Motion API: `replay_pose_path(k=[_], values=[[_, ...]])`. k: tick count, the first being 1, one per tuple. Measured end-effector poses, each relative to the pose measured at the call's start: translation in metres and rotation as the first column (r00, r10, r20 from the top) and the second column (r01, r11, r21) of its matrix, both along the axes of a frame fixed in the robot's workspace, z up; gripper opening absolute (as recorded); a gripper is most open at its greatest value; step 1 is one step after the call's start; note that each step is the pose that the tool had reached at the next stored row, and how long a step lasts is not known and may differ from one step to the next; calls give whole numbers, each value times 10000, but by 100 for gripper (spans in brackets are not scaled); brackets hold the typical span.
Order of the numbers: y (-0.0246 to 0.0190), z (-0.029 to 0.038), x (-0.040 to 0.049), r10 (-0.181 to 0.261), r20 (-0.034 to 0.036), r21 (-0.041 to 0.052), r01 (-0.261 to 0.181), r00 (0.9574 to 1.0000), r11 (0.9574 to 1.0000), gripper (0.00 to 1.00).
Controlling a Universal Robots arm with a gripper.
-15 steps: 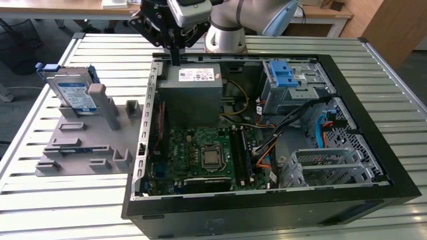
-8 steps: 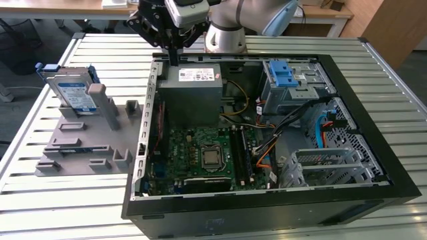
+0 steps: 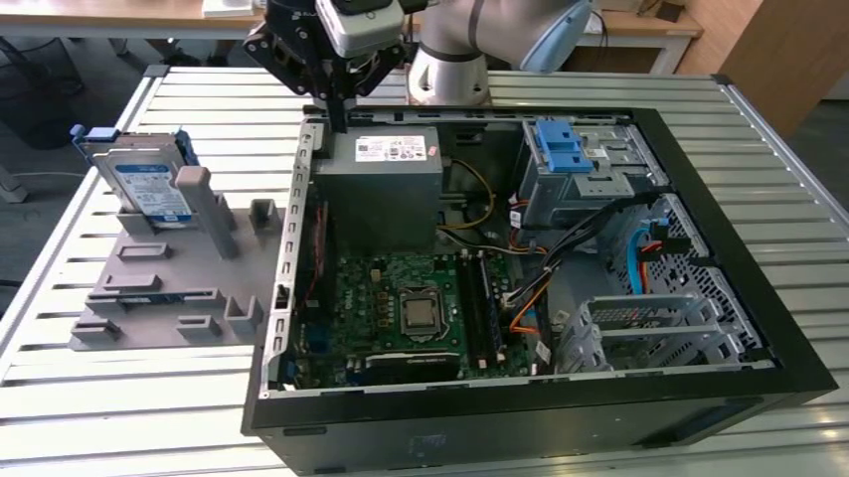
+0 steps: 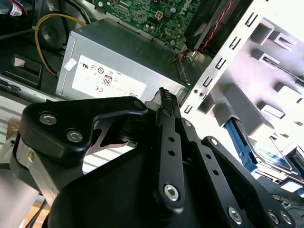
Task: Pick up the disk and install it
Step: 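Reach for the disk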
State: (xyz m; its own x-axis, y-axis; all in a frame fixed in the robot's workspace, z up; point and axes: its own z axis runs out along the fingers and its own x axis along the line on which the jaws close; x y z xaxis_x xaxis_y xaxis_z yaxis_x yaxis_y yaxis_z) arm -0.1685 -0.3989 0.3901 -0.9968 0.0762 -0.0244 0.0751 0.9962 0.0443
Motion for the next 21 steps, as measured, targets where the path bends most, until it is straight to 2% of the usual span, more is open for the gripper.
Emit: replay_pose_path(k=[21], values=[[0, -7, -61, 0, 0, 1, 0, 10000, 10000, 11]])
